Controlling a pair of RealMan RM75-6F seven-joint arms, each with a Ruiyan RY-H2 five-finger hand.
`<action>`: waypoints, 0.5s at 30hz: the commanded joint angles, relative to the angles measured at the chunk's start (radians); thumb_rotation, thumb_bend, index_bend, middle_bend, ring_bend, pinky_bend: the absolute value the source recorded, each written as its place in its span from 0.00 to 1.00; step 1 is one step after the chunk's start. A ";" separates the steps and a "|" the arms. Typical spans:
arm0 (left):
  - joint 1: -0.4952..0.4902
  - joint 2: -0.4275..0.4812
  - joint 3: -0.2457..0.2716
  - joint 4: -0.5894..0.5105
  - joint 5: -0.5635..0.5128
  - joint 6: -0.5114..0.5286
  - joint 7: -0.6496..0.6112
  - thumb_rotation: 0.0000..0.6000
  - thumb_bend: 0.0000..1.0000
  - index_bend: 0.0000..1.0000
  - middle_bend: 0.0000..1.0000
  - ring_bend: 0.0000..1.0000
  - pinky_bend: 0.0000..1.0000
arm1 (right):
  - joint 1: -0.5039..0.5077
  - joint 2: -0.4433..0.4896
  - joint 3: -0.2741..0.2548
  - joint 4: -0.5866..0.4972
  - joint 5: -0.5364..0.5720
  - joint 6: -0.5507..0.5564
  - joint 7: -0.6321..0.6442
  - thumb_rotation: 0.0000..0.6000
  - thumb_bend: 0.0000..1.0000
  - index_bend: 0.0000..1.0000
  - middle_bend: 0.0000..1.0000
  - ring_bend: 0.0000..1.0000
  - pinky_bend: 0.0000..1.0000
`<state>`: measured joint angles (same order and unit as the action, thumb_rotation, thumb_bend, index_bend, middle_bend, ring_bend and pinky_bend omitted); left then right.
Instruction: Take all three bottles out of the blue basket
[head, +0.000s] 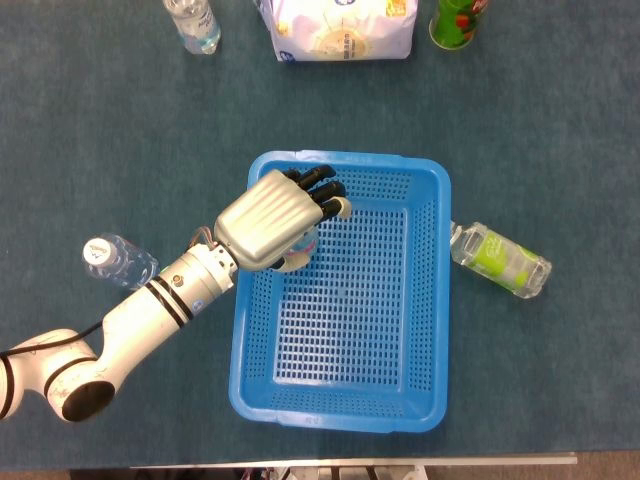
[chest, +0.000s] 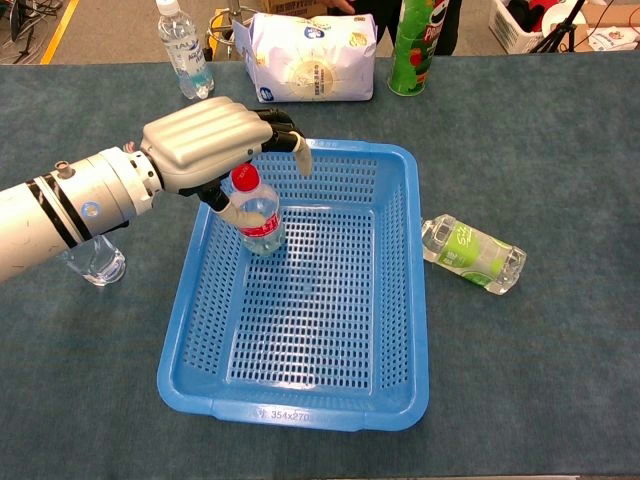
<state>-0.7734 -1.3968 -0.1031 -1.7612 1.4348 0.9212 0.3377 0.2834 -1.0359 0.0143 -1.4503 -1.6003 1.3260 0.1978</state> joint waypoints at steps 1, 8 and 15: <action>0.000 0.003 0.004 0.000 -0.001 0.001 0.001 1.00 0.17 0.34 0.30 0.19 0.45 | -0.001 0.000 -0.001 0.002 0.001 -0.001 0.003 1.00 0.00 0.25 0.32 0.31 0.58; 0.001 0.010 0.013 0.009 -0.001 0.011 0.010 1.00 0.27 0.36 0.32 0.20 0.45 | -0.002 -0.005 -0.002 0.008 0.000 -0.003 0.011 1.00 0.00 0.25 0.32 0.31 0.58; 0.009 0.019 0.027 0.030 0.007 0.030 0.038 1.00 0.28 0.36 0.32 0.20 0.45 | -0.004 -0.010 -0.004 0.012 0.001 -0.006 0.013 1.00 0.00 0.25 0.32 0.31 0.58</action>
<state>-0.7655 -1.3799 -0.0787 -1.7333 1.4395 0.9481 0.3721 0.2794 -1.0453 0.0105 -1.4380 -1.5995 1.3206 0.2111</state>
